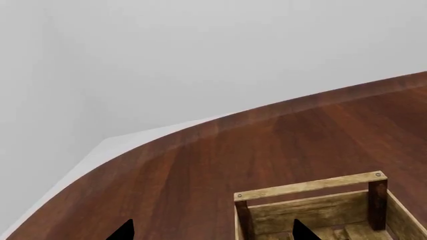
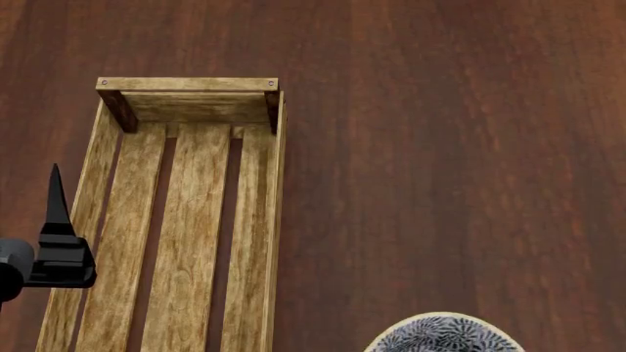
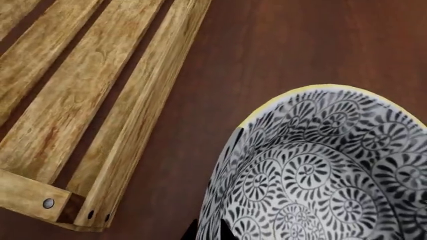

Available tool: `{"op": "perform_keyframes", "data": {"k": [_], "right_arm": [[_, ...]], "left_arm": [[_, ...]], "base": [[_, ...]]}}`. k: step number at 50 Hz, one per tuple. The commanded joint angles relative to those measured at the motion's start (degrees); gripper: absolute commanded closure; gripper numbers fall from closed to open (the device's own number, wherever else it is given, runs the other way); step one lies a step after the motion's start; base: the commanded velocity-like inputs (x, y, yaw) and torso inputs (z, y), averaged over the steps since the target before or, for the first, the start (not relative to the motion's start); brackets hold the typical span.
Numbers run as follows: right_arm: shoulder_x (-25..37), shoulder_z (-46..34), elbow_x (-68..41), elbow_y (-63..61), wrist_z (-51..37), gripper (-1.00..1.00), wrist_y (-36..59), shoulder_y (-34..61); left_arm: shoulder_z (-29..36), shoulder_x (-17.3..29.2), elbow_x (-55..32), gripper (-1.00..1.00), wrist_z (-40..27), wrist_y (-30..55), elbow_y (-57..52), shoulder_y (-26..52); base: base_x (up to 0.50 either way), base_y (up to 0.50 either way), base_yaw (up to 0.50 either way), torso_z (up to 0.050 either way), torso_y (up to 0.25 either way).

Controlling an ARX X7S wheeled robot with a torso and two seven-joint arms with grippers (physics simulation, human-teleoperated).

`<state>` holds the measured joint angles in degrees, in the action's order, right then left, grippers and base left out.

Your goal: Stack the left bowl on the right bowl and place them in the tray.

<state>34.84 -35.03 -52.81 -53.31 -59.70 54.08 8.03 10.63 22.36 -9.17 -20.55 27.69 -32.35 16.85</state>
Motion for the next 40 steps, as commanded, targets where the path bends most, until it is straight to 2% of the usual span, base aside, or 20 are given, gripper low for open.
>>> {"op": "perform_keyframes", "data": {"k": [1,20,26,40], "right_arm": [[-0.4,2.6,-6.6,-3.4,-5.3,1.00,6.6,5.8],[0.5,7.2,-21.8,-2.8,-14.2,1.00,12.5,16.4],[1.6,8.3,-23.6,-1.8,-14.1,1.00,12.2,17.7],[5.9,11.9,-33.0,-1.2,-20.1,1.00,12.0,22.2]], "left_arm": [[0.0,0.1,-0.2,-1.00,-0.2,0.0,0.0,0.0],[0.4,0.3,-0.1,-1.00,-0.4,-0.2,0.5,0.1],[0.2,0.3,-0.3,-1.00,-0.5,0.1,0.1,0.1],[0.3,0.5,-0.4,-1.00,-0.6,0.0,0.2,0.1]], "base": [[0.00,0.00,0.00,0.000,0.000],[0.00,0.00,0.00,0.000,0.000],[0.00,0.00,0.00,0.000,0.000],[0.00,0.00,0.00,0.000,0.000]]}}
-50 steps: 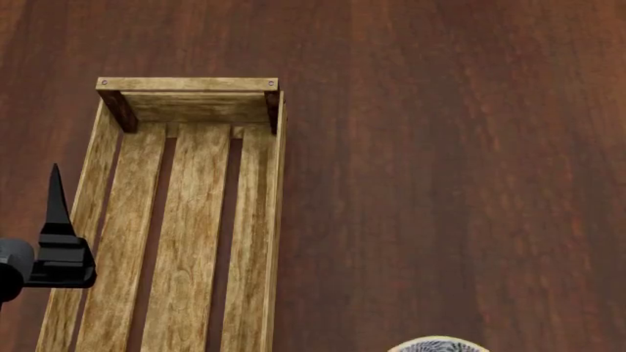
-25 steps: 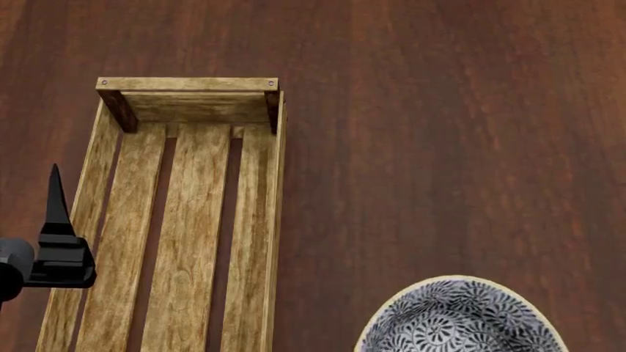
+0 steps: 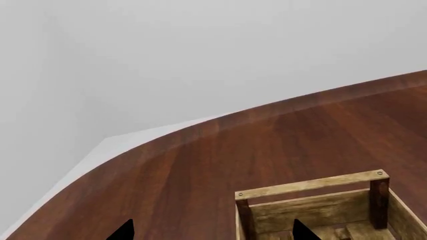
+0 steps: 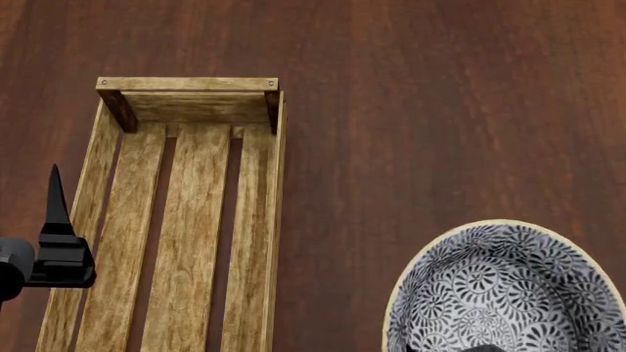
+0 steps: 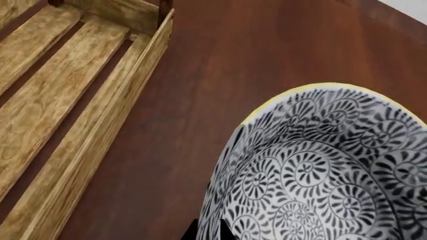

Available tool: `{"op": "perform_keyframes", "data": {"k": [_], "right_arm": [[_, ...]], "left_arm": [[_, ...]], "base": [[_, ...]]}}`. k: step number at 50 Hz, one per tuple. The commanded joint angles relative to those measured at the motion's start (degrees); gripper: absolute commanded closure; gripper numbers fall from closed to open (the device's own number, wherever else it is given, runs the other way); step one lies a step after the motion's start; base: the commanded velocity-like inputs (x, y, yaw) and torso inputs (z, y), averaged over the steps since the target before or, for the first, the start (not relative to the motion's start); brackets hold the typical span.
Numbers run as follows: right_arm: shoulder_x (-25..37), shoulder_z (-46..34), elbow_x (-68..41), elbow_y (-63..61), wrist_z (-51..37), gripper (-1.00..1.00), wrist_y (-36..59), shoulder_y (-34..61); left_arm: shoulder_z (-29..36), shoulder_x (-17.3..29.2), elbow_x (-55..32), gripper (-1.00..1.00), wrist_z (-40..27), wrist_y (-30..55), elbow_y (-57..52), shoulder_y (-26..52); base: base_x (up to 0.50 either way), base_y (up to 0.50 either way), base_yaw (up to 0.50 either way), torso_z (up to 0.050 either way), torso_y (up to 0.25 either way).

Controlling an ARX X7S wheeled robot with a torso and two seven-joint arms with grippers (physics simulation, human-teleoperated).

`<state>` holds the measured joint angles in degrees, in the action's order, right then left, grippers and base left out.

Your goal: Stack the left bowl on the right bowl and place them in the tray.

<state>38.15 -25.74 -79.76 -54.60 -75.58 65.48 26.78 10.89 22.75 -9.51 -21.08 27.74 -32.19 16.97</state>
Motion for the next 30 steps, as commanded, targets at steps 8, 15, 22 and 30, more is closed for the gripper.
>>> {"op": "perform_keyframes", "data": {"k": [8,15,22,30], "right_arm": [[5.1,3.6,-12.2,-1.1,-9.3,1.00,-0.1,6.1],[7.4,5.1,-12.8,-1.4,-9.2,1.00,-1.1,5.6],[10.2,6.3,-16.4,-2.2,-11.9,1.00,-2.6,6.5],[15.9,4.5,-18.9,-3.9,-14.3,1.00,-7.1,8.5]], "left_arm": [[0.2,0.2,-0.1,-1.00,-0.2,0.1,0.1,0.1],[0.3,0.2,-0.1,-1.00,-0.3,-0.1,0.3,0.2],[0.5,0.3,-0.1,-1.00,-0.4,0.2,0.1,0.2],[0.4,0.4,-0.3,-1.00,-0.4,0.0,0.2,0.1]], "base": [[0.00,0.00,0.00,0.000,0.000],[0.00,0.00,0.00,0.000,0.000],[0.00,0.00,0.00,0.000,0.000],[0.00,0.00,0.00,0.000,0.000]]}}
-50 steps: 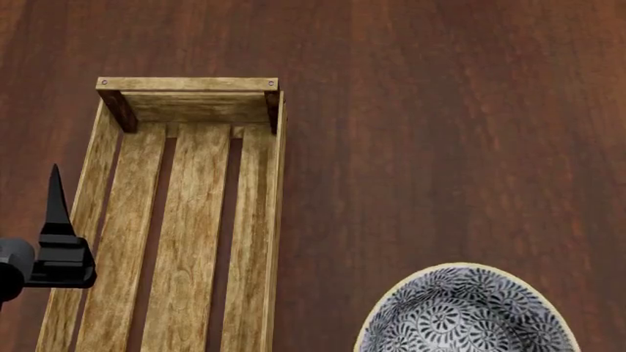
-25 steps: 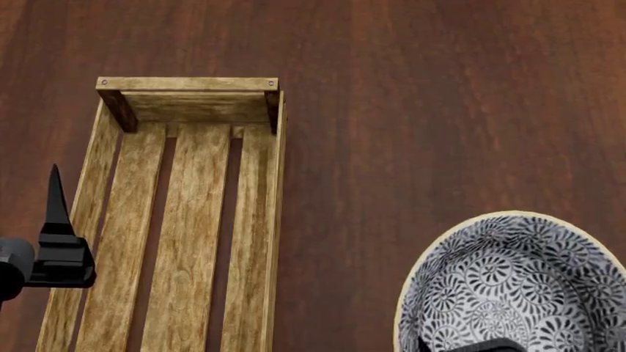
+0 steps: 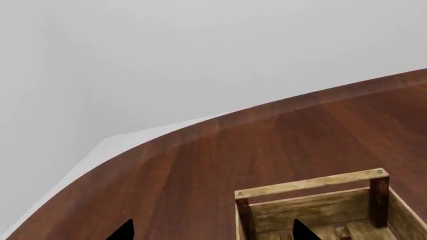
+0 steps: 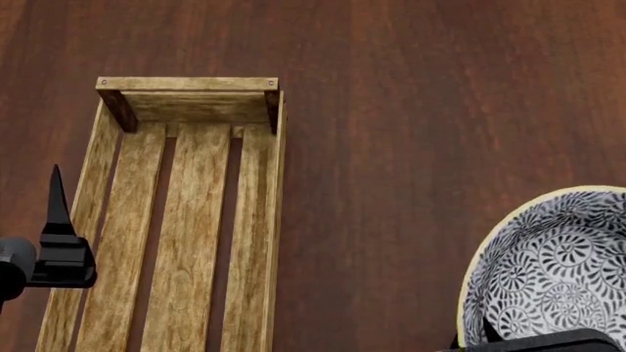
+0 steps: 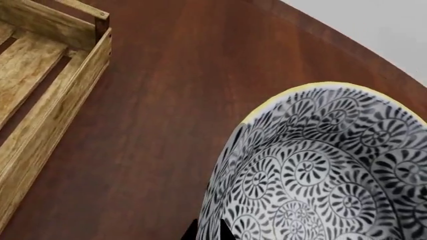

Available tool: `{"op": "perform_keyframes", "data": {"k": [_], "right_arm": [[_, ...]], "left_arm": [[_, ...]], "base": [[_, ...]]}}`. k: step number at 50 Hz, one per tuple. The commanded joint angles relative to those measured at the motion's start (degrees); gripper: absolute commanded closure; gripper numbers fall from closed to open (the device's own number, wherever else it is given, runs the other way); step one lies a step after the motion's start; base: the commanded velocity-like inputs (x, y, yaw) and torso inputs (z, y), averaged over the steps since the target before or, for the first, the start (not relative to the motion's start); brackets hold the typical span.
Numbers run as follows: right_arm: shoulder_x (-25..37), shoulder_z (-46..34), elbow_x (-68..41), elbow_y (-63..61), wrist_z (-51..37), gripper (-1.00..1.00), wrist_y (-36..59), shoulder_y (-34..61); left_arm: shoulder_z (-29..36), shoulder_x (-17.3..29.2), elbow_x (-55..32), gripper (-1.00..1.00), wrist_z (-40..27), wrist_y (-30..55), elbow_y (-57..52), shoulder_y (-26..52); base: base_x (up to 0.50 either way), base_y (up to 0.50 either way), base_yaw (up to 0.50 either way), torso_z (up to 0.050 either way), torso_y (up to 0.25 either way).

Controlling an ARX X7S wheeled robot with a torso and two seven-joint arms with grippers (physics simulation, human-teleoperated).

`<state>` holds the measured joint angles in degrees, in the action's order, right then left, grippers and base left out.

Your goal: Stack the left bowl on the right bowl and place them in the tray.

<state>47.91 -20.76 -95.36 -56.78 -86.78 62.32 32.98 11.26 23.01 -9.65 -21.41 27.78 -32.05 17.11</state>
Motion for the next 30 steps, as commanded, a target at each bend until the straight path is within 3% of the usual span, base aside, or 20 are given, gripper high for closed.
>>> {"op": "perform_keyframes", "data": {"k": [1,7,17,22,30], "right_arm": [[7.0,-1.2,-3.2,-1.9,-3.1,1.00,-4.9,2.6],[12.3,-4.0,-2.8,-2.7,-2.8,1.00,-10.2,3.7],[16.5,2.1,-2.6,-3.2,-0.5,1.00,-12.8,-1.6],[14.2,13.3,-2.2,-3.2,1.4,1.00,-8.5,-10.9],[4.3,36.9,-10.0,-3.1,2.0,1.00,8.0,-20.3]], "left_arm": [[-0.1,0.1,-0.1,-1.00,-0.1,-0.1,0.1,0.0],[-0.1,0.1,-0.3,-1.00,-0.2,-0.2,0.4,0.1],[-0.1,0.2,-0.3,-1.00,-0.3,-0.2,0.5,0.2],[-0.1,0.3,-0.5,-1.00,-0.4,-0.1,0.3,0.1],[0.0,0.3,-0.6,-1.00,-0.4,-0.3,0.5,0.1]], "base": [[0.00,0.00,0.00,0.000,0.000],[0.00,0.00,0.00,0.000,0.000],[0.00,0.00,0.00,0.000,0.000],[0.00,0.00,0.00,0.000,0.000],[0.00,0.00,0.00,0.000,0.000]]}}
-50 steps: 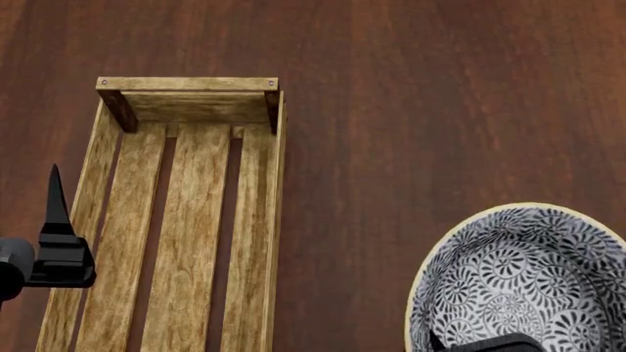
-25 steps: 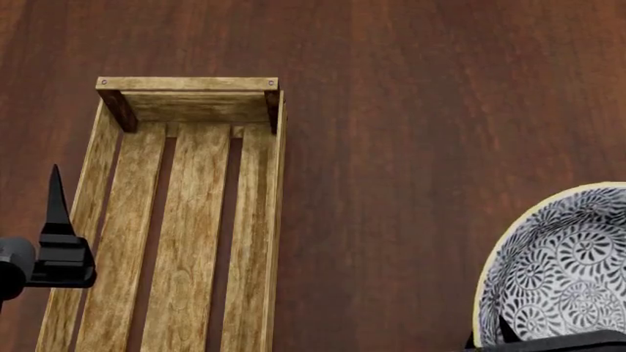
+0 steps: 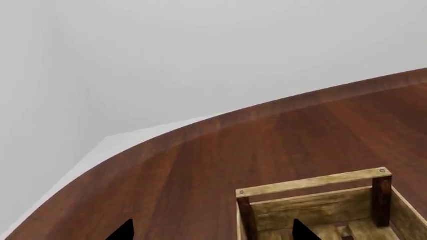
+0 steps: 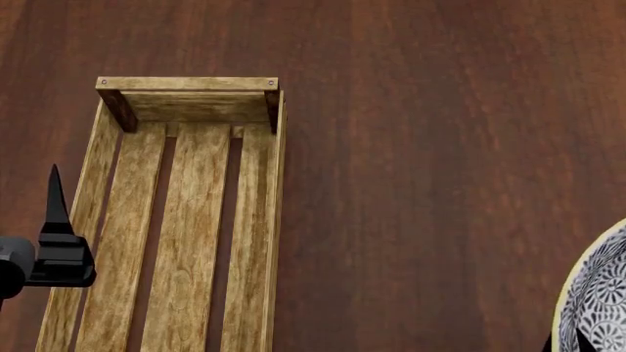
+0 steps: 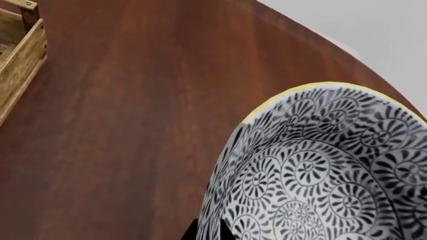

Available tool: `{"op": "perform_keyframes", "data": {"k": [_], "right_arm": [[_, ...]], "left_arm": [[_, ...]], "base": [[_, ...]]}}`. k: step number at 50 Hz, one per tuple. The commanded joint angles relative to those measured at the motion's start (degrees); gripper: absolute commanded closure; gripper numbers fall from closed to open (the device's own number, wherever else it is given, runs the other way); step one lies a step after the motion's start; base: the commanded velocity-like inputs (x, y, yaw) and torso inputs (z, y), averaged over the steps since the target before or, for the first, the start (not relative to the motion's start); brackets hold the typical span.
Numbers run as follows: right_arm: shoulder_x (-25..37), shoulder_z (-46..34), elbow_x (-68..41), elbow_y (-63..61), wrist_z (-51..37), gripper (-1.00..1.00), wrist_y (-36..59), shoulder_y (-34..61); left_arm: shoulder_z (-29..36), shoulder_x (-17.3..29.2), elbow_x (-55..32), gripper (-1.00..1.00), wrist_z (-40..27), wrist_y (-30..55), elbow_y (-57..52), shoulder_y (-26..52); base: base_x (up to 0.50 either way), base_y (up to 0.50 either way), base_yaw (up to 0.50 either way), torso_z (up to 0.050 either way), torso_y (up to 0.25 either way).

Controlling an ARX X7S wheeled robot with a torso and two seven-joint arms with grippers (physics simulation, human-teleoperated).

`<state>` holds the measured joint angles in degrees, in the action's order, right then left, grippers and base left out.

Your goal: Stack the left bowl on the right bowl and place them in the tray.

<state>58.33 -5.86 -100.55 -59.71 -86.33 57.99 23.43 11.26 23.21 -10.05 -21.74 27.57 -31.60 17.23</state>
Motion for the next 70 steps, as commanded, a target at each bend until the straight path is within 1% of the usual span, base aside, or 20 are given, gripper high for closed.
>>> {"op": "perform_keyframes", "data": {"k": [1,8,12,28,33,38,49,52,55,60,67,70], "right_arm": [[-6.9,23.6,-4.9,-0.2,1.9,1.00,13.4,-11.5],[-11.4,34.6,-10.4,-0.1,1.2,1.00,20.9,-14.2],[-13.9,37.4,-10.6,0.4,2.1,1.00,24.4,-14.5],[-12.7,48.6,-13.4,1.3,4.7,1.00,27.0,-19.8],[-12.3,51.1,-13.4,1.7,5.6,1.00,27.7,-21.2],[-12.0,51.9,-12.6,2.6,6.6,1.00,28.2,-21.5],[-13.2,53.1,-8.6,3.8,10.8,1.00,29.9,-22.3],[-13.9,54.5,-6.6,4.2,13.0,1.00,30.7,-23.1],[-14.8,55.2,-4.0,4.0,15.6,1.00,31.0,-24.2],[-16.5,56.2,3.5,3.3,22.6,1.00,31.0,-26.4],[-17.6,55.6,9.8,2.9,27.5,1.00,29.8,-28.6],[-19.0,55.3,15.2,2.0,32.0,1.00,29.3,-30.4]], "left_arm": [[0.0,0.1,-0.2,-1.00,-0.1,-0.1,0.0,0.0],[0.0,0.2,-0.2,-1.00,-0.2,-0.3,0.1,-0.1],[0.0,0.3,-0.2,-1.00,-0.3,-0.2,0.0,0.0],[0.1,0.5,-0.3,-1.00,-0.5,-0.2,-0.2,-0.1],[0.2,0.5,-0.4,-1.00,-0.4,-0.1,-0.4,-0.1],[0.0,0.6,-0.5,-1.00,-0.5,-0.1,-0.6,-0.2],[0.0,0.7,-0.8,-1.00,-0.6,0.1,-0.8,-0.1],[0.0,0.7,-0.8,-1.00,-0.6,-0.1,-0.6,-0.1],[0.1,0.7,-0.8,-1.00,-0.6,-0.2,-0.5,-0.2],[0.0,0.8,-0.9,-1.00,-0.6,-0.4,-0.4,-0.2],[0.1,0.8,-1.0,-1.00,-0.7,-0.2,-0.5,-0.2],[0.0,0.9,-1.2,-1.00,-0.8,-0.1,-0.6,-0.3]], "base": [[0.00,0.00,0.00,0.000,0.000],[0.00,0.00,0.00,0.000,0.000],[0.00,0.00,0.00,0.000,0.000],[0.00,0.00,0.00,0.000,0.000],[0.00,0.00,0.00,0.000,0.000],[0.00,0.00,0.00,0.000,0.000],[0.00,0.00,0.00,0.000,0.000],[0.00,0.00,0.00,0.000,0.000],[0.00,0.00,0.00,0.000,0.000],[0.00,0.00,0.00,0.000,0.000],[0.00,0.00,0.00,0.000,0.000],[0.00,0.00,0.00,0.000,0.000]]}}
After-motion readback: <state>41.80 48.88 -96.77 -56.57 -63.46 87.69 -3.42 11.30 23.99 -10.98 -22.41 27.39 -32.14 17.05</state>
